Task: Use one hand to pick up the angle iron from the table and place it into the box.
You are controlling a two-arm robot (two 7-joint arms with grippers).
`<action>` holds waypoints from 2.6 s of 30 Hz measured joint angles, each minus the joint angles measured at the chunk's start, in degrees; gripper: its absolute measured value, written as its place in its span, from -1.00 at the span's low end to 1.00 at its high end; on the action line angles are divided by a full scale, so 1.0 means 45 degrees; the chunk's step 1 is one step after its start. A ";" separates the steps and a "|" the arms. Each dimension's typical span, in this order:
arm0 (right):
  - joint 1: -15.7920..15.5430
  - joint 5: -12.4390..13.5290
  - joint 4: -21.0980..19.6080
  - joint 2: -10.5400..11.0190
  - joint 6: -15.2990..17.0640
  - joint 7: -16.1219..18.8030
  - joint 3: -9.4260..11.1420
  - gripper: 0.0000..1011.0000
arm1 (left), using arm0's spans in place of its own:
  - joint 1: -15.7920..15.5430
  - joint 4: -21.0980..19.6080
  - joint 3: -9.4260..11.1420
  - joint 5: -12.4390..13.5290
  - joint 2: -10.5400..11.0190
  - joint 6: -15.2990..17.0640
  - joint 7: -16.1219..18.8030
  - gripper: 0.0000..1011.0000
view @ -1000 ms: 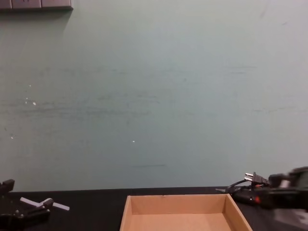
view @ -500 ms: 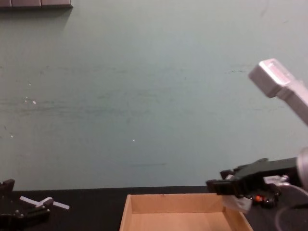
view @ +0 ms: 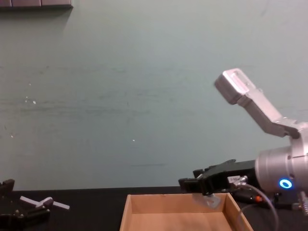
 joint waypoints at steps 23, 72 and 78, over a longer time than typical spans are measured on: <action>0.0145 -0.0275 0.0734 -0.0456 -0.0182 -0.0223 0.0015 0.06 | 0.0000 0.0000 0.0000 0.0000 0.0001 0.0000 0.0000 0.99; -0.5829 0.1039 -0.7576 0.3031 0.1289 -0.0609 0.2363 0.98 | 0.0001 0.0000 0.0000 0.0000 0.0000 -0.0001 0.0000 0.99; -0.7311 0.1312 -0.8812 0.3527 0.1735 -0.1107 0.3021 0.98 | 0.0000 0.0000 0.0000 0.0000 0.0000 -0.0001 0.0000 0.99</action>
